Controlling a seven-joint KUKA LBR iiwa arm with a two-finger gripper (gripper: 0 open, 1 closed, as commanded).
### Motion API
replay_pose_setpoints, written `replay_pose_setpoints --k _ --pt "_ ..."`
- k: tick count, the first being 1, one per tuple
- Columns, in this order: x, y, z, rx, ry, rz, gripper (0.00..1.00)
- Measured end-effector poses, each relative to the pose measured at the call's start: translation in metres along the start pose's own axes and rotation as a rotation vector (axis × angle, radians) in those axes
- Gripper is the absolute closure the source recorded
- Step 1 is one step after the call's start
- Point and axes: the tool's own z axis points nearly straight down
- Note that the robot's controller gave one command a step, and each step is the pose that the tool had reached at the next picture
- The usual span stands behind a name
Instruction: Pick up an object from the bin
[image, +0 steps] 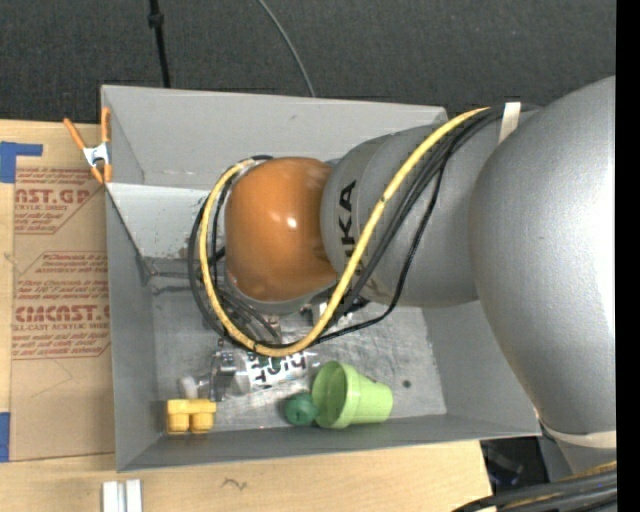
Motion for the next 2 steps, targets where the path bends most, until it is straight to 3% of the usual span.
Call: replay_pose_setpoints --k 1,2 --pt "-0.002 -0.001 -0.005 -0.002 -0.008 0.002 0.00" --pt "0.013 -0.046 0.053 -0.001 -0.011 -0.108 0.00"
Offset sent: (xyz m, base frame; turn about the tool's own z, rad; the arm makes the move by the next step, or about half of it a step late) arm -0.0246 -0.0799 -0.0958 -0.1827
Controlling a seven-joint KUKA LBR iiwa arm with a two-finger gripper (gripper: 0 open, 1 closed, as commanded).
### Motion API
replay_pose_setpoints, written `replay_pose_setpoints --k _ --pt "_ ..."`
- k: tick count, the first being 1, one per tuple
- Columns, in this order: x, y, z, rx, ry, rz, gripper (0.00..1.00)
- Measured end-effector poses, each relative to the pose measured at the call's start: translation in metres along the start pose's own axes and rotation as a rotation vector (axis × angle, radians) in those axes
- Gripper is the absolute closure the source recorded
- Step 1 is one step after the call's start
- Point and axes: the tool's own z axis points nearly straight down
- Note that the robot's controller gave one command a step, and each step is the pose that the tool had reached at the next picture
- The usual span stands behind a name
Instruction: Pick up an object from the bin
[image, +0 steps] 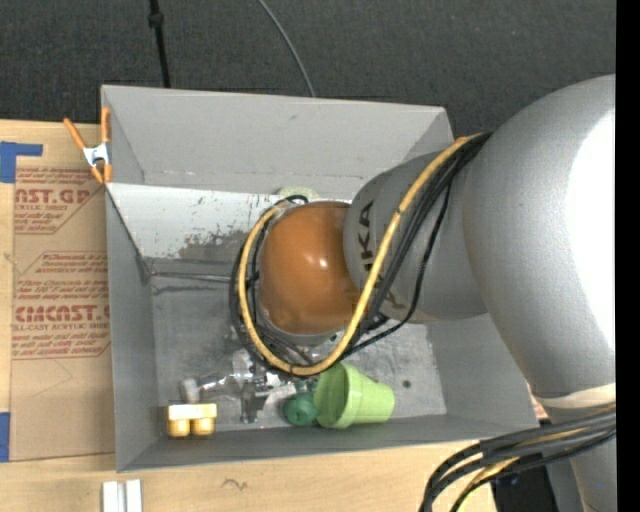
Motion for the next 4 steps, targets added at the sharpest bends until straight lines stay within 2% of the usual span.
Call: replay_pose_setpoints --k 1,2,3,4 --pt "0.013 -0.039 -0.012 0.001 0.006 -0.005 0.00" --pt "0.011 -0.024 0.012 0.000 0.005 0.052 0.00" --pt "0.002 -0.053 0.042 -0.002 0.001 -0.020 0.00" --pt "-0.008 -0.015 0.039 0.000 -0.004 0.326 1.00"
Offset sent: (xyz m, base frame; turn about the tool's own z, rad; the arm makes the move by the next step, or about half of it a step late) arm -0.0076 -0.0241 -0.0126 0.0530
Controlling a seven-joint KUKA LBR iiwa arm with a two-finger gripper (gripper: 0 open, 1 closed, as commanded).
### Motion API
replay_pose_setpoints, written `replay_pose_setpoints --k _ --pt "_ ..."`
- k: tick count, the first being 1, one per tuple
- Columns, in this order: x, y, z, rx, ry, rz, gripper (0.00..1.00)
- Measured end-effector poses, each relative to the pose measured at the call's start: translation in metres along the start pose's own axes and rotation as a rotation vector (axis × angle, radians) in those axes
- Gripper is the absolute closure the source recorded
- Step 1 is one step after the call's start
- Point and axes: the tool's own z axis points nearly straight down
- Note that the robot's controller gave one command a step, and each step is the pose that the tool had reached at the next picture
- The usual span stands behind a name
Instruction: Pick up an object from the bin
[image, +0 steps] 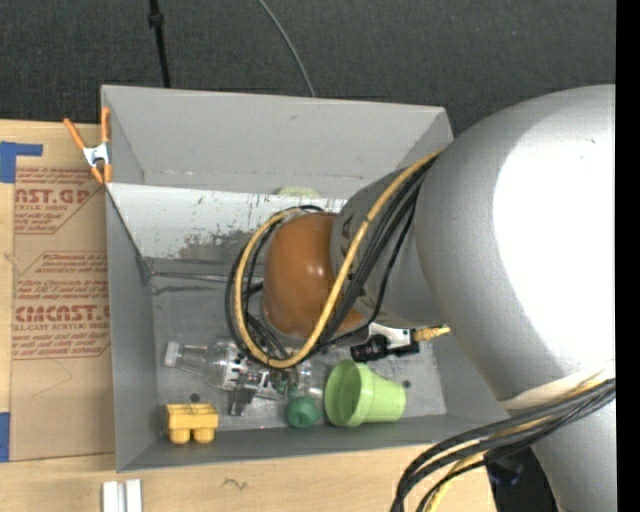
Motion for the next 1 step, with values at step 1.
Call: replay_pose_setpoints --k 1 --pt "0.0000 0.0000 0.0000 0.000 0.000 0.000 1.00"
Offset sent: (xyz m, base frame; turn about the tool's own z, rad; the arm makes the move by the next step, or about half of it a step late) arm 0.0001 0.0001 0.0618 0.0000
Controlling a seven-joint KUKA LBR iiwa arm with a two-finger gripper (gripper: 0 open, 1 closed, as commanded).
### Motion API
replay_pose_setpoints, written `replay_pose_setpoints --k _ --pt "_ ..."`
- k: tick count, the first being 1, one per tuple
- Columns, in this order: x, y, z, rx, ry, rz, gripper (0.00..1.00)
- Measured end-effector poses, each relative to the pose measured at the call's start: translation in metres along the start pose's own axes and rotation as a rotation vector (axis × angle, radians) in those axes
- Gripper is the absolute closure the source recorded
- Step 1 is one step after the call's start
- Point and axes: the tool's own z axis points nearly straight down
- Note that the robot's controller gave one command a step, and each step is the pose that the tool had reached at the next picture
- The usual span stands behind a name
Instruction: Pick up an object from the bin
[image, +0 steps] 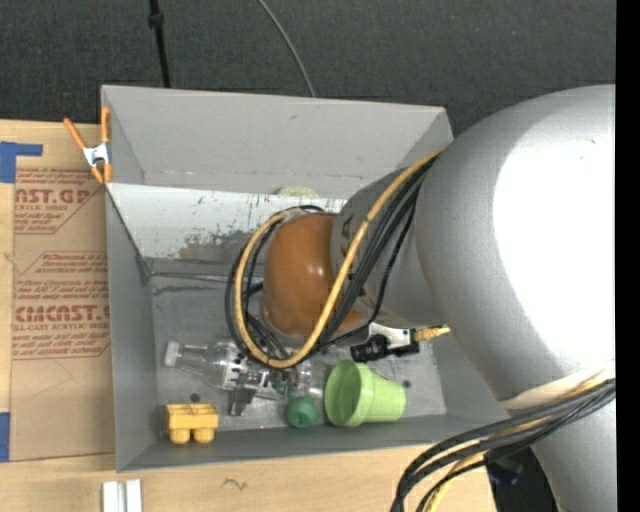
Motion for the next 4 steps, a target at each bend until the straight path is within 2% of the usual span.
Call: replay_pose_setpoints --k 2,4 --pt "0.002 -0.001 -0.024 0.004 0.010 -0.001 1.00" --pt "0.001 0.000 -0.053 0.002 0.007 -0.001 1.00"
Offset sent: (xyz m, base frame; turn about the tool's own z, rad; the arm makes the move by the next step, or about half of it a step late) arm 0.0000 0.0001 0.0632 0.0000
